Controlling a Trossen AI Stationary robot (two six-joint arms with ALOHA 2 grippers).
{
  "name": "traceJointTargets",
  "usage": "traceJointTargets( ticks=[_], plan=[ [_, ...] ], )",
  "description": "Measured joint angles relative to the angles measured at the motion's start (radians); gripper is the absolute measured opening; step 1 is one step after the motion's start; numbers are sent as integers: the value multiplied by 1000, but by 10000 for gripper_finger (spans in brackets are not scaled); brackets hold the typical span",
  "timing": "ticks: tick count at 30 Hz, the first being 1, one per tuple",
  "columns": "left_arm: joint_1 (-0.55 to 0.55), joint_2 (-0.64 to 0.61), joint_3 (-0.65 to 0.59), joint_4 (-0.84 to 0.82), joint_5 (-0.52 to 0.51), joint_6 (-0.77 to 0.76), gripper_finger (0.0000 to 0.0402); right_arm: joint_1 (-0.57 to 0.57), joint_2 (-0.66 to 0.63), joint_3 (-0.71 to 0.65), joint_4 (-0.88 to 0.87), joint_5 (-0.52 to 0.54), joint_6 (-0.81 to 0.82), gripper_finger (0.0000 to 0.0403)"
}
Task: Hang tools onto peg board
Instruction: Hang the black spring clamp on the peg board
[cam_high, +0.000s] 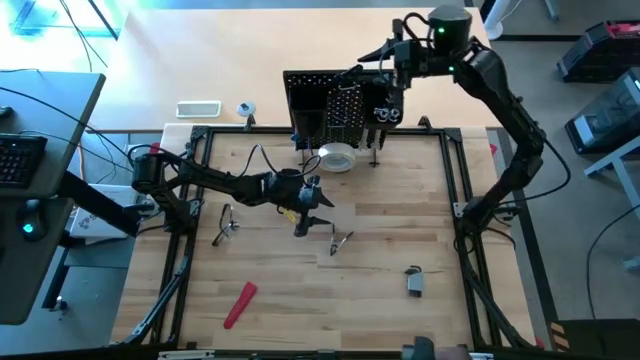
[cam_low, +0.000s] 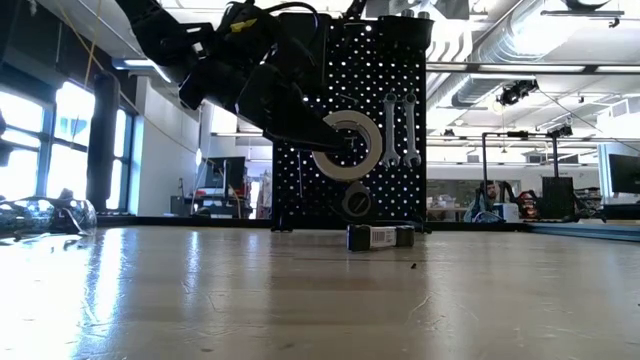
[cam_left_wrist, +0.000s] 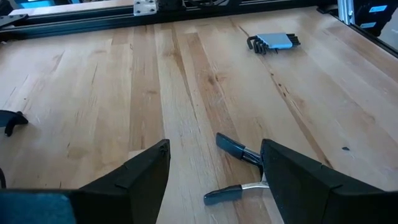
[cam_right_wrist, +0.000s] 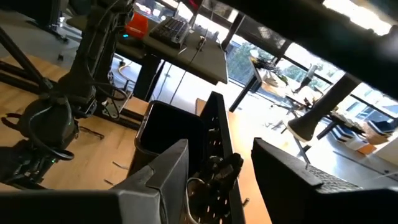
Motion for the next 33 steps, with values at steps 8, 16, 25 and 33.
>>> traceJointTargets(
  ticks=[8, 16, 25, 33],
  plan=[
    [-1, 0, 0, -72, 1, -2, 243, 49, -85, 0, -83, 49, 11, 172],
    [-44, 0, 0, -215, 4, 41, 243, 165, -170, 0, -271, 161, 14, 172],
    [-123, 15, 0, -147, 6, 123, 243, 334, -229, 0, -504, 185, 120, 172],
    [-176, 119, 23, -77, 4, 88, 243, 541, -235, -104, -747, 192, 337, 172]
  ],
)
